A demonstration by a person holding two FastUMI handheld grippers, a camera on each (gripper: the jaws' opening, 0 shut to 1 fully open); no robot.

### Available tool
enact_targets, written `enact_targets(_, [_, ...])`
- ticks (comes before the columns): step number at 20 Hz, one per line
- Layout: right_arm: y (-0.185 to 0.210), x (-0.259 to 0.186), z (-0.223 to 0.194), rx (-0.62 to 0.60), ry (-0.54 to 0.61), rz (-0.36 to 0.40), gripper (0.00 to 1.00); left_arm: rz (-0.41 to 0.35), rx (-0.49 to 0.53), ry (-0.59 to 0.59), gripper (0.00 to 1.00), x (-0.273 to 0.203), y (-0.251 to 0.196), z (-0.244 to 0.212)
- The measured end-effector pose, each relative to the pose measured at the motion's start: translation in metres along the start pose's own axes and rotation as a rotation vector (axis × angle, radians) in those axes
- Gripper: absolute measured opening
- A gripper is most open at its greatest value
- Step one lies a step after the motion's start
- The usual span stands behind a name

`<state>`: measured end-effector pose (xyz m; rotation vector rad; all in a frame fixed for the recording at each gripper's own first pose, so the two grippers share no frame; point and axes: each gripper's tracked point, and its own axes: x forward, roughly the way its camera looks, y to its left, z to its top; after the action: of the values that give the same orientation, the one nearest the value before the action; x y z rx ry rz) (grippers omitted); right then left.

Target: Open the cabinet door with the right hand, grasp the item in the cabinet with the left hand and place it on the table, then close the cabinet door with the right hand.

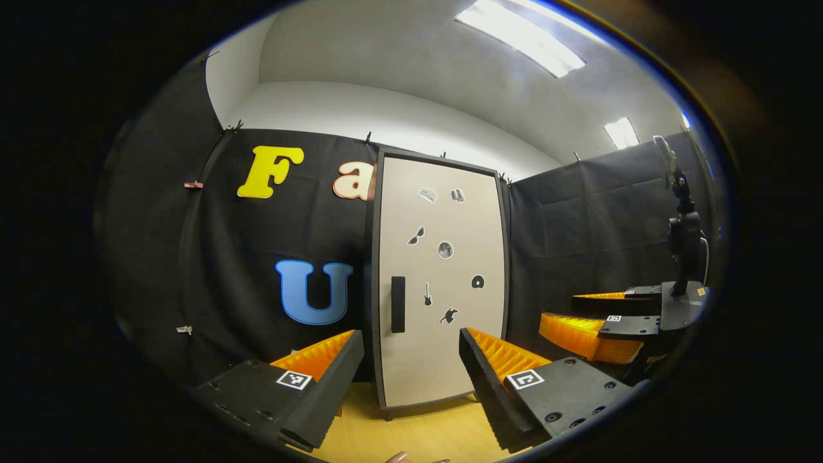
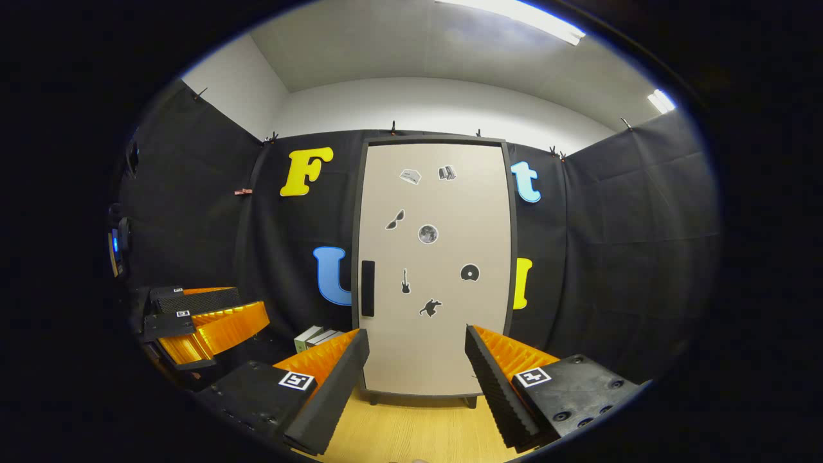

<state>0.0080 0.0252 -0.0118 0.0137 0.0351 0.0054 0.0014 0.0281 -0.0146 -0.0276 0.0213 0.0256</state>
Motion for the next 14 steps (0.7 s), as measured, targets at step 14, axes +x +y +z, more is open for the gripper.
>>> enact_targets(14, [0.045,0.032,-0.009,0.024,0.012,-0.002,0.97,0.025,0.022,0.013,0.94,-0.027,0.044,-0.001])
